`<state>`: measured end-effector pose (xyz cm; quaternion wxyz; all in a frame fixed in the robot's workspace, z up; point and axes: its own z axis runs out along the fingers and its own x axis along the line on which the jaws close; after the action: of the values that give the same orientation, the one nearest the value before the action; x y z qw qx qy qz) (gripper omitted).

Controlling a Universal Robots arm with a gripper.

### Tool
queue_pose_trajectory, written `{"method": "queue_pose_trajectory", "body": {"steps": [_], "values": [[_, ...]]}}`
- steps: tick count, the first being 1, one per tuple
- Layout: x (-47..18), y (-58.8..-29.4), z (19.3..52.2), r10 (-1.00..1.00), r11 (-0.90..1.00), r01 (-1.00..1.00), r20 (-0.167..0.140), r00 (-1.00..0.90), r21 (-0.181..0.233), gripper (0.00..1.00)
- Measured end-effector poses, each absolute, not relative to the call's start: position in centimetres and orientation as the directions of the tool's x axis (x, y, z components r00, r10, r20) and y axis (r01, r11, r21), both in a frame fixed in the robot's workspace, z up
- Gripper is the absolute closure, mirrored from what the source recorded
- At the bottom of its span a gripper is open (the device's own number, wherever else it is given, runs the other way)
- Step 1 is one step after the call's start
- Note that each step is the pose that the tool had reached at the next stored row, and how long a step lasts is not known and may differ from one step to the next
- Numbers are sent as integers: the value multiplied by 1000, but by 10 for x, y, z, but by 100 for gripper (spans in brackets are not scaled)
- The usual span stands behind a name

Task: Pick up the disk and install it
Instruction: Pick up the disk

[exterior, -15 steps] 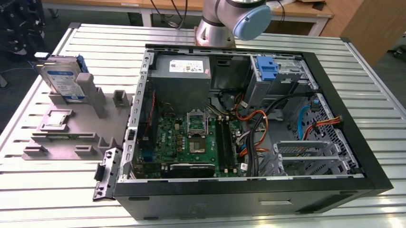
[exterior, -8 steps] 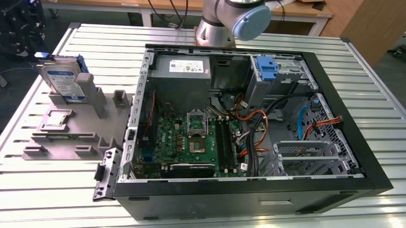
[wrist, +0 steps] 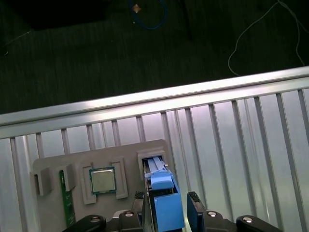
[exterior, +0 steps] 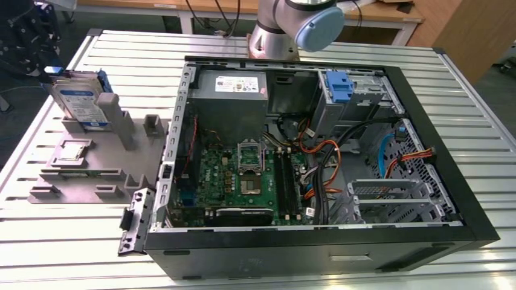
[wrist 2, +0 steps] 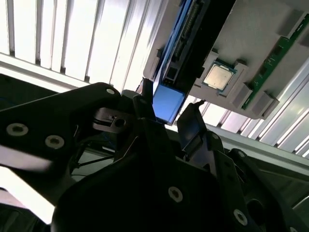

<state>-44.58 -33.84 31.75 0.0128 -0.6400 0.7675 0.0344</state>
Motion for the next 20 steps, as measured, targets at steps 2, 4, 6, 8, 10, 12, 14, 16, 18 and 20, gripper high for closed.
{"method": "queue_pose_trajectory", "body": {"steps": [2, 4, 6, 8, 10, 12, 14, 16, 18, 20], "values": [[-446, -338, 314, -982, 173, -984, -64, -175, 36, 53], [-446, -338, 310, -983, 170, -985, -64, -172, 36, 53], [-446, -338, 307, -984, 166, -985, -64, -168, 36, 53], [-446, -338, 303, -984, 163, -986, -64, -165, 36, 53], [-447, -338, 299, -985, 160, -986, -64, -162, 36, 53], [-447, -338, 296, -985, 156, -987, -64, -158, 36, 53], [-447, -338, 292, -986, 153, -988, -64, -155, 36, 53], [-447, -338, 289, -986, 152, -988, -64, -154, 35, 53], [-447, -338, 287, -986, 150, -988, -64, -152, 34, 53], [-447, -338, 287, -987, 148, -988, -64, -150, 34, 54]]}}
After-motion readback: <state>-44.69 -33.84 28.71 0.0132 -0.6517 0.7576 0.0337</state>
